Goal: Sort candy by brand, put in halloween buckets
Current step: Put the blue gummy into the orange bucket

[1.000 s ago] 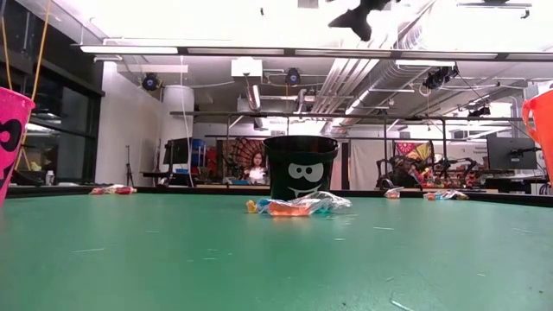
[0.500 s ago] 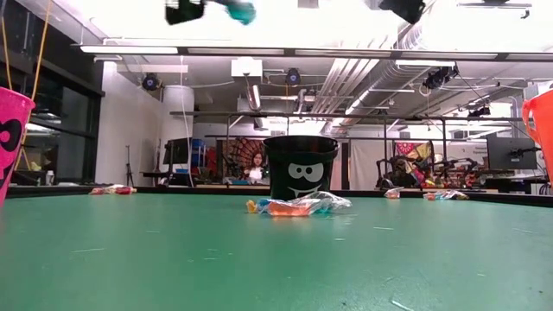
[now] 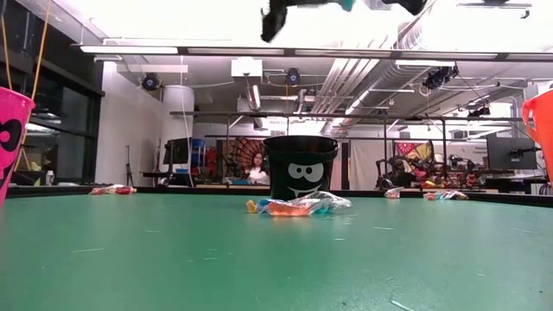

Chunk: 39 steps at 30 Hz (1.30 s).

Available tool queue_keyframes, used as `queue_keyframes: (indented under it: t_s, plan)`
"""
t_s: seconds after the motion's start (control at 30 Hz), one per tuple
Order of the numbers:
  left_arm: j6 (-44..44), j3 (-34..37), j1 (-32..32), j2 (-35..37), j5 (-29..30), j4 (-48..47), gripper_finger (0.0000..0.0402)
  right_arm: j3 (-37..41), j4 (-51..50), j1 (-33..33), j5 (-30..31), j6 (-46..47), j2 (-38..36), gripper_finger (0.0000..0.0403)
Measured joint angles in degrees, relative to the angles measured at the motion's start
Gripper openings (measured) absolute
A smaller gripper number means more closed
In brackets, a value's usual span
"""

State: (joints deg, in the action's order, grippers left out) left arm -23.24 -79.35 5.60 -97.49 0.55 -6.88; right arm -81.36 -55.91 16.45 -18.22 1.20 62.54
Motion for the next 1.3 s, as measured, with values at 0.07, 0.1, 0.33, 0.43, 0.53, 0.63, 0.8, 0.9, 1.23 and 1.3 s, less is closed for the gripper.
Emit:
queue_keyframes:
  t_s: [0.07, 0.1, 0.33, 0.43, 0.53, 0.63, 0.8, 0.9, 1.23, 1.3]
  plan:
    - [2.3, 0.0, -0.4, -3.5, -1.9, 5.4, 0.0000, 0.0, 2.4, 0.0, 1.5, 0.5, 0.0, 0.0254]
    - [3.5, 0.0, -0.6, -5.3, -2.6, 7.8, 0.0000, 0.0, 3.9, 0.0, 2.0, 1.3, -0.1, 0.0254]
    - [7.9, -5.2, -1.9, -19.3, -11.9, 27.2, 0.0000, 0.0, 17.7, 0.0, 10.3, 9.4, -0.2, 0.0254]
    - [10.6, -11.3, -1.9, -25.4, -13.8, 30.2, 0.0000, 0.0, 22.3, 0.0, 14.2, 12.2, -0.2, 0.0254]
    - [12.2, -19.0, -1.9, -31.3, -16.8, 30.9, 0.0000, 0.0, 24.4, 0.0, 18.1, 14.6, -0.2, 0.0254]
    - [12.4, -26.5, -1.9, -36.7, -19.9, 31.0, 0.0000, 0.0, 24.4, 0.0, 21.5, 16.9, -0.2, 0.0254]
    - [12.9, -36.2, -1.4, -43.8, -18.6, 30.8, 0.0001, 0.0, 24.4, 0.0, 25.3, 18.4, 0.4, 0.0254]
    - [13.0, -40.1, -1.3, -47.0, -18.1, 30.7, 0.0007, 0.0, 24.4, 0.0, 26.3, 18.7, 0.8, 0.0254]
    - [20.4, -42.0, -0.4, -49.1, -16.8, 23.2, 0.0105, 0.0, 24.2, 0.0, 26.7, 19.3, 1.6, 0.0254]
    - [20.4, -42.0, -0.3, -49.1, -15.5, 22.9, 0.0134, 0.0, 24.3, 0.0, 26.7, 18.8, 1.6, 0.0254]
